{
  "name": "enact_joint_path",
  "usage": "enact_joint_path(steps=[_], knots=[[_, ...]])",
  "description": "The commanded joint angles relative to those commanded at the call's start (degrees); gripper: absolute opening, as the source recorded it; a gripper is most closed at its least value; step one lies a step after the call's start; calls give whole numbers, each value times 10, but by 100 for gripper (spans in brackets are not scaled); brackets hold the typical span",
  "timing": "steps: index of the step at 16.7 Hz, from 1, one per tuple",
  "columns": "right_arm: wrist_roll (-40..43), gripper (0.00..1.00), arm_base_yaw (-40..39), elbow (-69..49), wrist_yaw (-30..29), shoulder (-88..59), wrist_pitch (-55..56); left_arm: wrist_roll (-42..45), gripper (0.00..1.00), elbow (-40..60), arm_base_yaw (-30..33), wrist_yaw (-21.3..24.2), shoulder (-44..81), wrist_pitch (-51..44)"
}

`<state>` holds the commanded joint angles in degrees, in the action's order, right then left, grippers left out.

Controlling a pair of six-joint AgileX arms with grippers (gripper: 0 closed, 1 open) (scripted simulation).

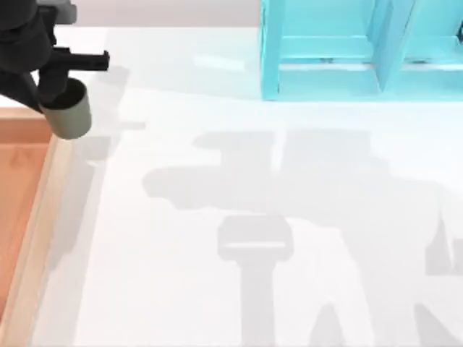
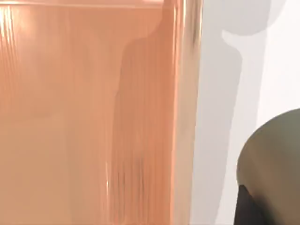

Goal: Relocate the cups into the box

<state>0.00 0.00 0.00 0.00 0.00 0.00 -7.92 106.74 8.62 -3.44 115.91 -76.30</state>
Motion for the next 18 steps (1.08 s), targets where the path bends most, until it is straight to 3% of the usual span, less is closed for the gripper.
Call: enact_joint_path(steps=[4, 7, 10, 18], knots=[[0, 100, 0, 0, 0, 0, 0, 179, 0, -62, -188, 15, -58, -19], [0, 100, 0, 0, 0, 0, 0, 262, 0, -100, -271, 27, -101, -25], [0, 100, 0, 0, 0, 0, 0, 303, 0, -123, -300, 36, -128, -26], [0, 100, 0, 0, 0, 0, 0, 307, 0, -147, -296, 34, -128, -4]])
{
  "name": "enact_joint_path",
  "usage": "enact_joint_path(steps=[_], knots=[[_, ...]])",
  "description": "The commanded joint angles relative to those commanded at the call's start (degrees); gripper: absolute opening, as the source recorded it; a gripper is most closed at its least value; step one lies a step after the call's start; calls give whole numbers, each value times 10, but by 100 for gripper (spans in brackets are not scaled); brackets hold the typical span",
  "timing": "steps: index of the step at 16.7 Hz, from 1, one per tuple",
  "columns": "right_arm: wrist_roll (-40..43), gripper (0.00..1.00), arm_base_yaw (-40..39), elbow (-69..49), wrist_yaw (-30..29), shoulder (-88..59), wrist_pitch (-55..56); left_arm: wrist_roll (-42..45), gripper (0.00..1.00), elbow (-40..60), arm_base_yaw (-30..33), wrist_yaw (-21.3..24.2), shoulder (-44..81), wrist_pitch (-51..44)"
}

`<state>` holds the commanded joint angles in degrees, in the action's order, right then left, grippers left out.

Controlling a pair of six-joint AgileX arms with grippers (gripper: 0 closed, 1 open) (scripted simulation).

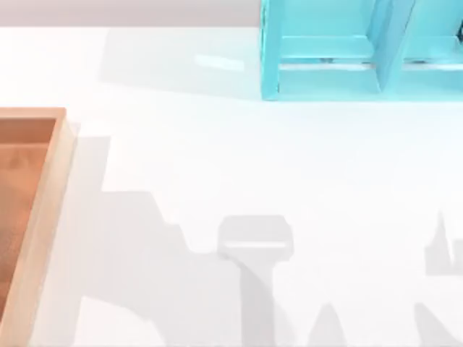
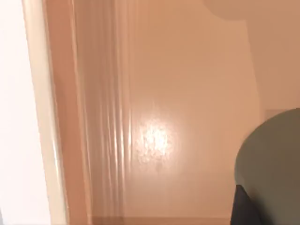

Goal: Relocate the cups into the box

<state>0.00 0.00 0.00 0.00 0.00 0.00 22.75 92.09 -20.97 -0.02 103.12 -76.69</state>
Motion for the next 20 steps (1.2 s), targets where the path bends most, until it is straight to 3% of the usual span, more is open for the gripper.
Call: enact_joint_path(steps=[6, 11, 20], knots=[[0, 100, 0, 0, 0, 0, 0, -9, 0, -110, 7, 3, 0, 111], [0, 100, 0, 0, 0, 0, 0, -11, 0, -123, 7, 3, 0, 124], [0, 100, 0, 0, 0, 0, 0, -11, 68, -123, 7, 3, 0, 124]])
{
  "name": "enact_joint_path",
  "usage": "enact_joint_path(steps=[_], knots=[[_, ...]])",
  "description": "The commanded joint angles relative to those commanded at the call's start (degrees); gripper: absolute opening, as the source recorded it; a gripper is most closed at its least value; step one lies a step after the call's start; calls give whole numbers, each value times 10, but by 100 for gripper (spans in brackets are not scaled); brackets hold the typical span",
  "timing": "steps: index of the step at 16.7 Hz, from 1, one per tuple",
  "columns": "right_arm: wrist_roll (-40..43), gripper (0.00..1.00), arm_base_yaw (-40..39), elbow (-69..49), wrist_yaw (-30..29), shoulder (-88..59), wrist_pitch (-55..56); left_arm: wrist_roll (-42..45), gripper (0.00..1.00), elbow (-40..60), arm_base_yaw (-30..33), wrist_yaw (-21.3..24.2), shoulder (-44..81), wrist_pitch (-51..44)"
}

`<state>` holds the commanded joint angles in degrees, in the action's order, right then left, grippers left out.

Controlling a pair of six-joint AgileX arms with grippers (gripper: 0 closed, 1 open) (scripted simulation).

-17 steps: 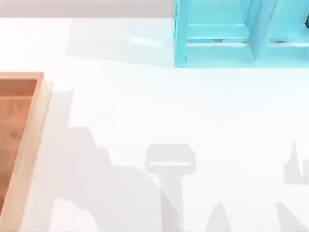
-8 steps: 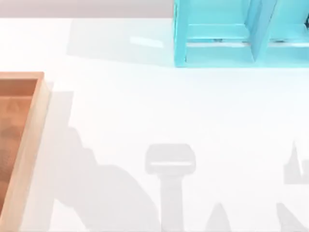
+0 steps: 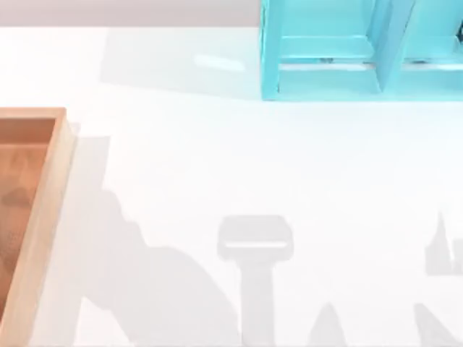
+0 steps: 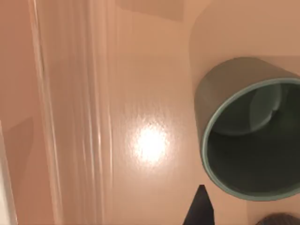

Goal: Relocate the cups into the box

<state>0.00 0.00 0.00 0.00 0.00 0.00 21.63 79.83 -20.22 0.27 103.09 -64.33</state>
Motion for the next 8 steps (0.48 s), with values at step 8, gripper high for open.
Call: enact_joint_path(steps=[8], knots=[[0, 100, 0, 0, 0, 0, 0, 0, 100, 0, 0, 0, 0, 0]])
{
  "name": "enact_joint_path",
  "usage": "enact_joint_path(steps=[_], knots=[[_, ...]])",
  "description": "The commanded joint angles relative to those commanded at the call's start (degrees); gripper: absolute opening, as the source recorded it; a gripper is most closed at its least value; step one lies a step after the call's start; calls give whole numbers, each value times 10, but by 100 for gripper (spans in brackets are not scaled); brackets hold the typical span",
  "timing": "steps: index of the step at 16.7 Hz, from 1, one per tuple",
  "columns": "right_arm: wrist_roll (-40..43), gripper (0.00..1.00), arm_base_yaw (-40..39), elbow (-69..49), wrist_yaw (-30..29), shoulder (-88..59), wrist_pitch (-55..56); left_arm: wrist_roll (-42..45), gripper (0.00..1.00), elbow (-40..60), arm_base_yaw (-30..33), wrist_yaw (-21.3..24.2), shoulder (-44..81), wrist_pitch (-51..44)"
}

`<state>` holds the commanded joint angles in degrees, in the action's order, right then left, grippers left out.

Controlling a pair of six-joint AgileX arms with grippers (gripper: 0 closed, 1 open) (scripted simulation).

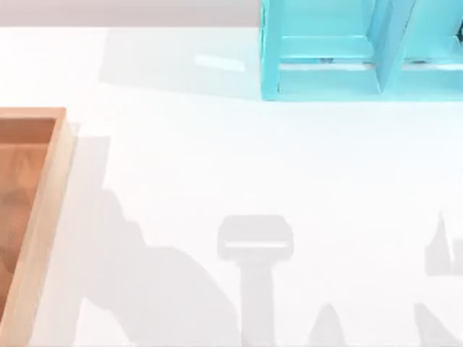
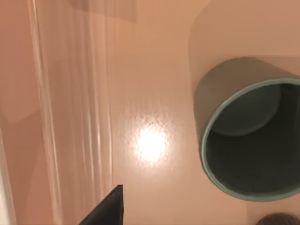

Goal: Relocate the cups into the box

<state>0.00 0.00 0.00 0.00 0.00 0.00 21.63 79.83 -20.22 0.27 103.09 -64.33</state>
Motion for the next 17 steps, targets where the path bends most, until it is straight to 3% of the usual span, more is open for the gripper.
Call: enact_joint_path(steps=[8, 17], knots=[[0, 100, 0, 0, 0, 0, 0, 0, 100, 22, -1, -1, 0, -21], [0, 100, 0, 0, 0, 0, 0, -3, 100, 235, 2, 0, 7, -227]])
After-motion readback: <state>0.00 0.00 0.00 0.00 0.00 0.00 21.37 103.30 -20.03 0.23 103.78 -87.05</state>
